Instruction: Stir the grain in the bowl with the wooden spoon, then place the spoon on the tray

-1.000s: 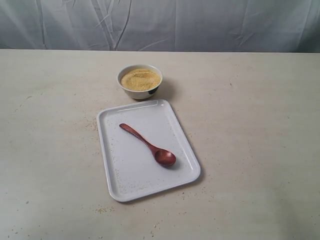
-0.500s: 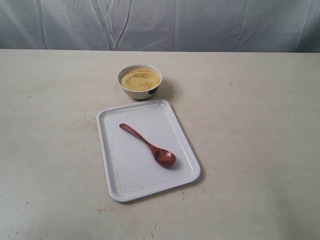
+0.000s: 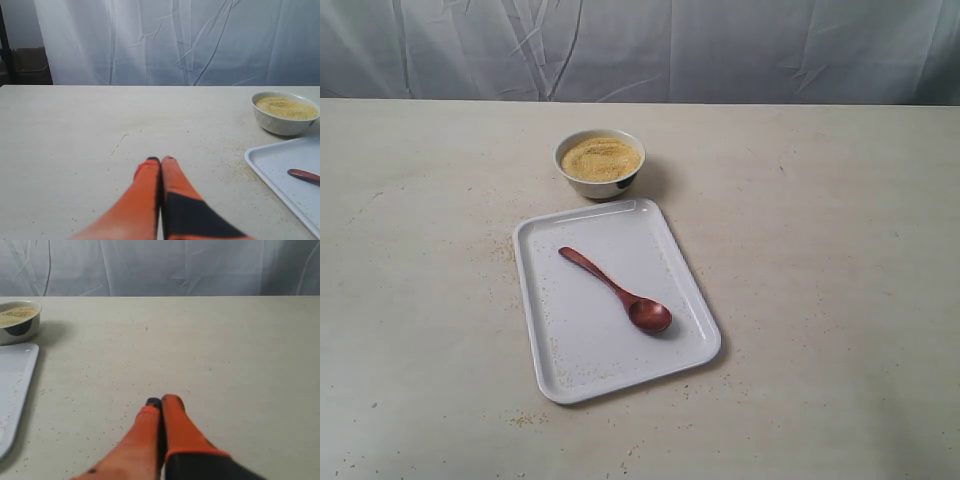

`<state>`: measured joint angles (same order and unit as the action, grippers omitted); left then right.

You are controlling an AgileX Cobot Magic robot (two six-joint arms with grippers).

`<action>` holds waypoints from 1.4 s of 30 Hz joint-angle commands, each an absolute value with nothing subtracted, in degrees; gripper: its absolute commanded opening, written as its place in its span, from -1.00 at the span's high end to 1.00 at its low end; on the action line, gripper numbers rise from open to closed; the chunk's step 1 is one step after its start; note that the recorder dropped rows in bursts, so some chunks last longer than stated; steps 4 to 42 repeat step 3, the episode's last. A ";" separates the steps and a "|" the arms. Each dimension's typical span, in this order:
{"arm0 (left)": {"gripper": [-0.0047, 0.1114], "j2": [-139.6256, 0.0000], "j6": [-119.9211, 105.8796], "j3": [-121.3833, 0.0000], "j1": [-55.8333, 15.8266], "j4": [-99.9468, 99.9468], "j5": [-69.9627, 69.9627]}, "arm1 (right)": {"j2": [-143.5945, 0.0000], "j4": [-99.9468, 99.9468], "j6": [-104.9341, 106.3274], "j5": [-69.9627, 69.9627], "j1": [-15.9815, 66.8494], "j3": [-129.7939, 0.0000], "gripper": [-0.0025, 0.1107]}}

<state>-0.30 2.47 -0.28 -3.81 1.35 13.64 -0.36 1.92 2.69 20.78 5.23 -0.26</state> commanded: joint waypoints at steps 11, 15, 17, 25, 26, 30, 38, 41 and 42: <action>0.92 0.00 2.44 0.00 -3.56 1.35 13.30 | 0.00 1.54 2.75 20.12 5.32 0.00 0.95; 0.92 0.00 2.44 0.00 -3.56 1.35 13.30 | 0.00 1.54 2.75 20.12 5.32 0.00 0.95; 0.92 0.00 2.44 0.00 -3.56 1.35 13.30 | 0.00 1.54 2.75 20.12 5.32 0.00 0.95; 0.92 0.00 2.44 0.00 -3.56 1.35 13.30 | 0.00 1.54 2.75 20.12 5.32 0.00 0.95; 0.92 0.00 2.44 0.00 -3.56 1.35 13.30 | 0.00 1.54 2.75 20.12 5.32 0.00 0.95; 0.92 0.00 2.44 0.00 -3.56 1.35 13.30 | 0.00 1.54 2.75 20.12 5.32 0.00 0.95; 0.92 0.00 2.44 0.00 -3.56 1.35 13.30 | 0.00 1.54 2.75 20.12 5.32 0.00 0.95; 0.92 0.00 2.44 0.00 -3.56 1.35 13.30 | 0.00 1.54 2.75 20.12 5.32 0.00 0.95; 0.92 0.00 2.44 0.00 -3.56 1.35 13.30 | 0.00 1.54 2.75 20.12 5.32 0.00 0.95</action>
